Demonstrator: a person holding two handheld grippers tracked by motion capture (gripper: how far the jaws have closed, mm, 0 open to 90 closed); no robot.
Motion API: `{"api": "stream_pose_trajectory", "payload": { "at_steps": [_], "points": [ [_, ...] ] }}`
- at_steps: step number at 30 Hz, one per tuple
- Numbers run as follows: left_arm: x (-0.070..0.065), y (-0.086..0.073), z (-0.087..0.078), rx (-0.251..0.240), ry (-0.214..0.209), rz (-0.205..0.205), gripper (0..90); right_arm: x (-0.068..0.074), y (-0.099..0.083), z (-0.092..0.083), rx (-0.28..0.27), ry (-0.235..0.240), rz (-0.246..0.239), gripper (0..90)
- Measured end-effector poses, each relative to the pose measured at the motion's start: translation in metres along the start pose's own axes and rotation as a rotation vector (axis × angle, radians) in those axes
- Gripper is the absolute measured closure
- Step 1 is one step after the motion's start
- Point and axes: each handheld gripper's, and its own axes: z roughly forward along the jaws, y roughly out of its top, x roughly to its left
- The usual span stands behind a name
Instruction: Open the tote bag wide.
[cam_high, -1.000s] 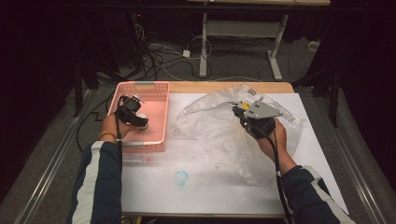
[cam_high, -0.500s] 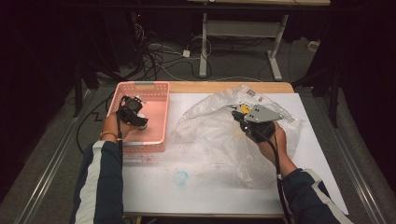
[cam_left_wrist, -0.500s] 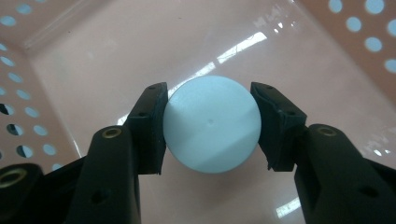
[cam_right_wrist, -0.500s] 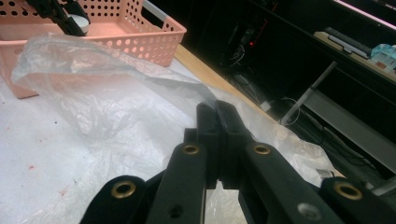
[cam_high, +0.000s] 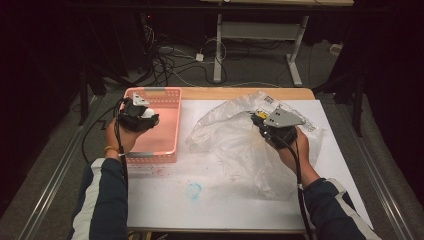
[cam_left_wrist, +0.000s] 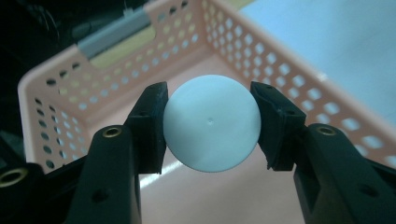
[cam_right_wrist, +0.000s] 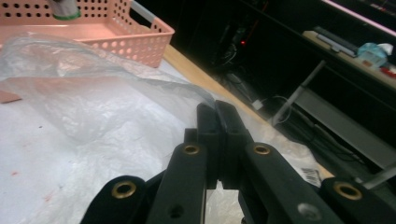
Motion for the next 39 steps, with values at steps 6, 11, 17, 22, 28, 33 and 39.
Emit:
{"api": "stream_pose_trajectory", "payload": {
  "at_steps": [6, 11, 17, 22, 28, 33, 39],
  "points": [
    [-0.024, 0.006, -0.024, -0.140, -0.038, 0.023, 48.2, -0.006, 0.004, 0.001, 0.007, -0.027, 0.004, 90.0],
    [-0.046, 0.012, -0.036, -0.197, -0.074, 0.075, 48.2, -0.010, 0.006, 0.003, 0.017, -0.040, 0.006, 90.0],
    [-0.063, 0.018, -0.037, -0.207, -0.087, 0.116, 48.2, -0.010, 0.006, 0.004, 0.024, -0.046, 0.007, 90.0],
    [-0.072, 0.018, -0.039, -0.239, -0.110, 0.114, 48.2, -0.011, 0.005, 0.006, 0.030, -0.048, 0.012, 90.0],
    [-0.090, 0.020, -0.046, -0.290, -0.146, 0.132, 48.2, -0.011, 0.004, 0.007, 0.038, -0.044, 0.018, 90.0],
    [-0.107, 0.024, -0.050, -0.318, -0.176, 0.165, 48.2, -0.010, 0.004, 0.008, 0.044, -0.040, 0.020, 90.0],
    [-0.130, 0.028, -0.052, -0.344, -0.221, 0.209, 48.2, -0.009, 0.002, 0.009, 0.047, -0.033, 0.026, 90.0]
  ]
}}
